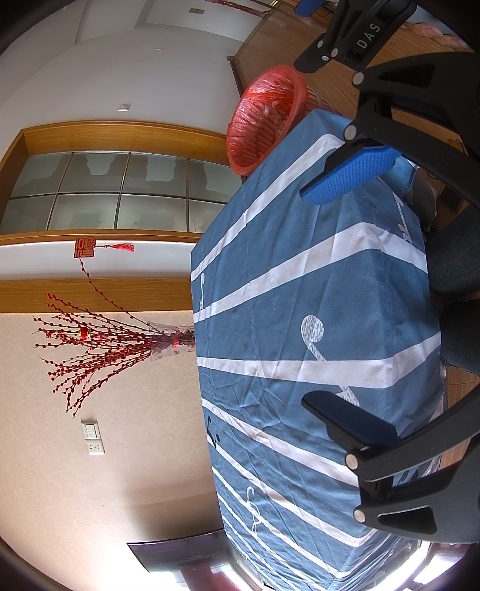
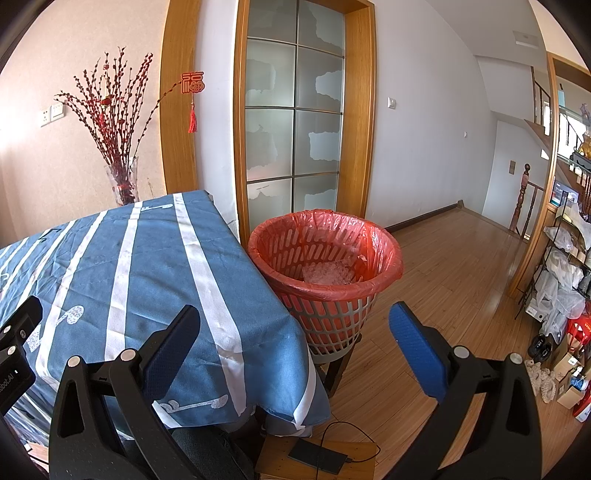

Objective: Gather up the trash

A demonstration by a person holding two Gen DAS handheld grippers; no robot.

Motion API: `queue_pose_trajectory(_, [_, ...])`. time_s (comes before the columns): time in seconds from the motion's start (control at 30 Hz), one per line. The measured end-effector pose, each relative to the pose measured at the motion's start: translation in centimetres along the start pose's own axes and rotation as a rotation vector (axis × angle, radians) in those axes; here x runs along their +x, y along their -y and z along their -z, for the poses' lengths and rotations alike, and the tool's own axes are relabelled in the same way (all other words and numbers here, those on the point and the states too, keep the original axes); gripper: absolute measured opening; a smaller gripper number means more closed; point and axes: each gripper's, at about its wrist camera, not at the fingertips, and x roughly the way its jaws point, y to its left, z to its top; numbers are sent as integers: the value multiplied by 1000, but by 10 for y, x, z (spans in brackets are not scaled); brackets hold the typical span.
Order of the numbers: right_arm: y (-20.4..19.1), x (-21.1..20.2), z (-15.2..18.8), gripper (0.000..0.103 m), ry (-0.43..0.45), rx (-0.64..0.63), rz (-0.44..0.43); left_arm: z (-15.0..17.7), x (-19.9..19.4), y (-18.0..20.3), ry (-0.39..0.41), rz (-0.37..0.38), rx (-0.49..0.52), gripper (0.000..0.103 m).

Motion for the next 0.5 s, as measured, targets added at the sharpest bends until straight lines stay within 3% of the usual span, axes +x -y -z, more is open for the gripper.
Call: queue_pose_trajectory(0.5, [0, -2, 2, 101, -4, 1, -1, 0, 0, 0, 2, -2, 1, 99])
